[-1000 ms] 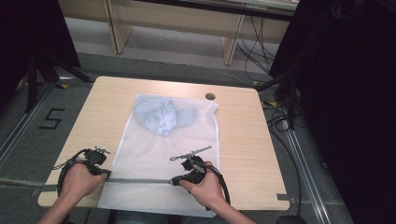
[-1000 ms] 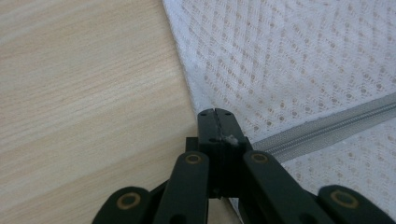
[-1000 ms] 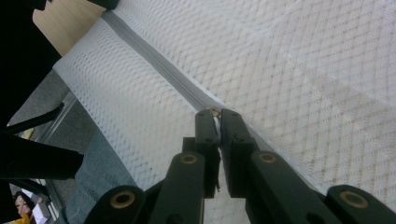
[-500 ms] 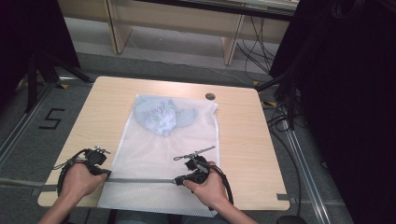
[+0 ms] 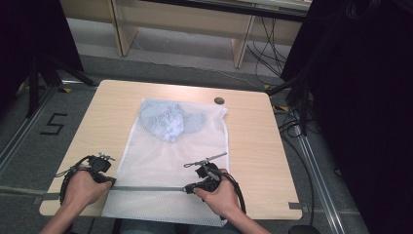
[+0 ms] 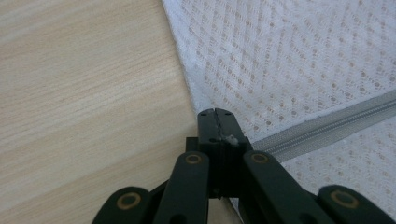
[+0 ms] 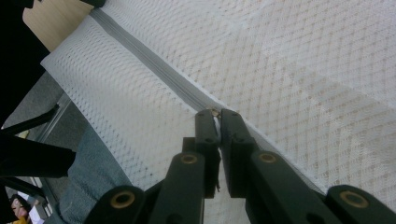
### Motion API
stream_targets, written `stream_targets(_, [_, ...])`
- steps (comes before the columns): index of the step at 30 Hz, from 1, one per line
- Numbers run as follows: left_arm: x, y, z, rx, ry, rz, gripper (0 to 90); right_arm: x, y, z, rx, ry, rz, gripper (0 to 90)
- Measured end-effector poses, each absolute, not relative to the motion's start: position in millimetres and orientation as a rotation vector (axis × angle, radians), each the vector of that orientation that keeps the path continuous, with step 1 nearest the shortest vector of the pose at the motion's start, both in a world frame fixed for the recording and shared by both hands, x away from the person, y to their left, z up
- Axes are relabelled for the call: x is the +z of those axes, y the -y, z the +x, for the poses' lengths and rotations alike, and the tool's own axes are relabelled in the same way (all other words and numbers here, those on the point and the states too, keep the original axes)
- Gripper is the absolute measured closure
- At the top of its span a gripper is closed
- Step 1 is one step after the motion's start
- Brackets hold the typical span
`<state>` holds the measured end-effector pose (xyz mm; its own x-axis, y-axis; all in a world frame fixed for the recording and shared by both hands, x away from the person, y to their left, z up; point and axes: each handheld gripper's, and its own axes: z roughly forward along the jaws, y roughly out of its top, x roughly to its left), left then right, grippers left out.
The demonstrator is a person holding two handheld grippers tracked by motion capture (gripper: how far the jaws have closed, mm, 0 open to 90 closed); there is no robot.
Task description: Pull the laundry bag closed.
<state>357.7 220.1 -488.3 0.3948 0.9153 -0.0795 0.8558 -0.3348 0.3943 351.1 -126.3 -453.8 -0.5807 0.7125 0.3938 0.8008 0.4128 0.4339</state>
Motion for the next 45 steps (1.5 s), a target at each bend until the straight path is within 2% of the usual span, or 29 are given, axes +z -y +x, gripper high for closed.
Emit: stream_targets(45, [-488.4, -220.5, 357.9, 0.214, -1.527, 2.286, 90.0, -455.3, 144.2, 350.9, -0.871, 2.499, -1.400, 87.1])
